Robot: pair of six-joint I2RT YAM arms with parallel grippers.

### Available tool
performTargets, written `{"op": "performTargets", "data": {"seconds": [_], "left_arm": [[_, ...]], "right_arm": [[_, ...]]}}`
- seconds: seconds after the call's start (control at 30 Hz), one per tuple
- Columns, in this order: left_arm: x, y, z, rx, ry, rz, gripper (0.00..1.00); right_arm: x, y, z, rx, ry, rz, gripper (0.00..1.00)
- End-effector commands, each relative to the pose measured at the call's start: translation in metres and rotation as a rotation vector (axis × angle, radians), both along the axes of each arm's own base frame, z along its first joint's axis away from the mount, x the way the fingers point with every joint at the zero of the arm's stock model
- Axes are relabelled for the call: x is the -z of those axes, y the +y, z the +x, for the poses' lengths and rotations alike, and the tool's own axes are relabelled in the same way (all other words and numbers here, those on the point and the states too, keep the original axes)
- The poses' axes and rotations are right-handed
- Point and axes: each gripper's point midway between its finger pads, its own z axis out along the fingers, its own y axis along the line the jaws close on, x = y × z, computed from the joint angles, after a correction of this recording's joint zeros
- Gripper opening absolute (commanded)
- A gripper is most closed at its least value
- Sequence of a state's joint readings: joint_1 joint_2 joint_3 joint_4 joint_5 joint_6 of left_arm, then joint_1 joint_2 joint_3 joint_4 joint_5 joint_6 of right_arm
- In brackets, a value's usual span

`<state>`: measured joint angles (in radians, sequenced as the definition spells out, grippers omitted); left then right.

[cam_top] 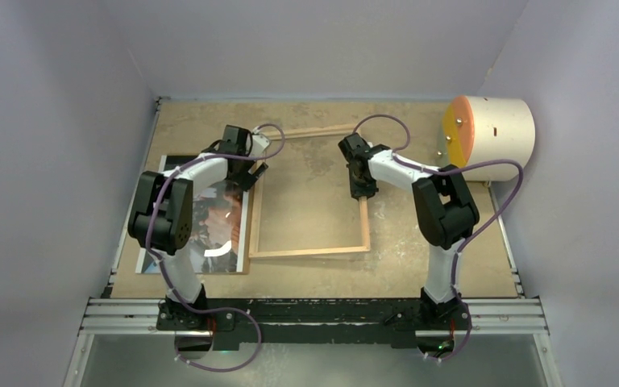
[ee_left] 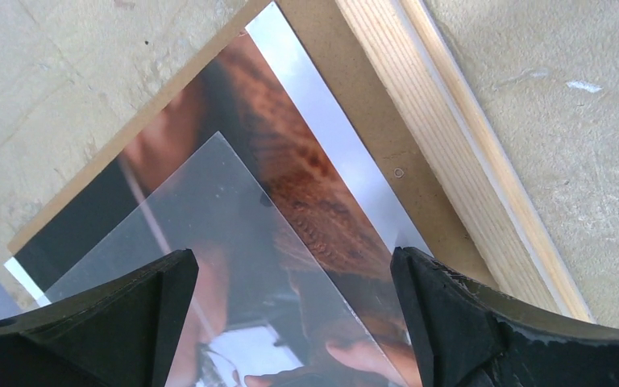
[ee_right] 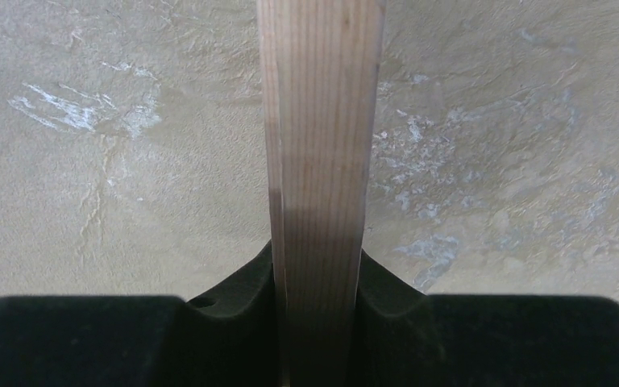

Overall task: Put the photo into the frame
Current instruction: Turn over the photo frame at the center of the board.

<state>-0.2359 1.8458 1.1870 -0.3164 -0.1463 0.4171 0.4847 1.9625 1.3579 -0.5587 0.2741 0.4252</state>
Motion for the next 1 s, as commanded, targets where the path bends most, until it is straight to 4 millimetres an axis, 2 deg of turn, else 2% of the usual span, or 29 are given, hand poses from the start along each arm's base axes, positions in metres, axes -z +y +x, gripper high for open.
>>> {"op": "performTargets", "data": {"seconds": [0.0,0.13,0.23,0.3,0.43,0.53,0.77,0.97], "left_arm": [[0.006,-0.008,-0.002,0.042,-0.018,0.028,1.00],[0.014,-0.018,-0.006,0.067,0.001,0.028,1.00],[0.017,-0.023,-0.006,0.075,0.004,0.026,1.00],[0.019,-0.026,-0.007,0.080,0.010,0.030,1.00],[0.022,-0.031,-0.009,0.096,0.011,0.049,1.00],[0.022,-0.034,-0.010,0.107,0.010,0.059,1.00],[0.022,-0.037,-0.009,0.123,-0.008,0.094,1.00],[0.014,-0.059,-0.003,0.166,-0.043,0.112,1.00]], "right_arm": [[0.014,-0.010,-0.003,0.011,-0.018,-0.050,0.02],[0.021,-0.015,-0.009,0.022,-0.007,-0.064,0.05],[0.024,-0.019,-0.013,0.035,0.000,-0.074,0.21],[0.024,-0.021,-0.014,0.045,-0.004,-0.077,0.28],[0.027,-0.027,-0.018,0.067,0.003,-0.076,0.34],[0.030,-0.030,-0.021,0.074,0.016,-0.075,0.45],[0.032,-0.040,-0.025,0.117,0.026,-0.073,0.42],[0.026,-0.070,-0.030,0.234,0.034,-0.110,0.40]]}}
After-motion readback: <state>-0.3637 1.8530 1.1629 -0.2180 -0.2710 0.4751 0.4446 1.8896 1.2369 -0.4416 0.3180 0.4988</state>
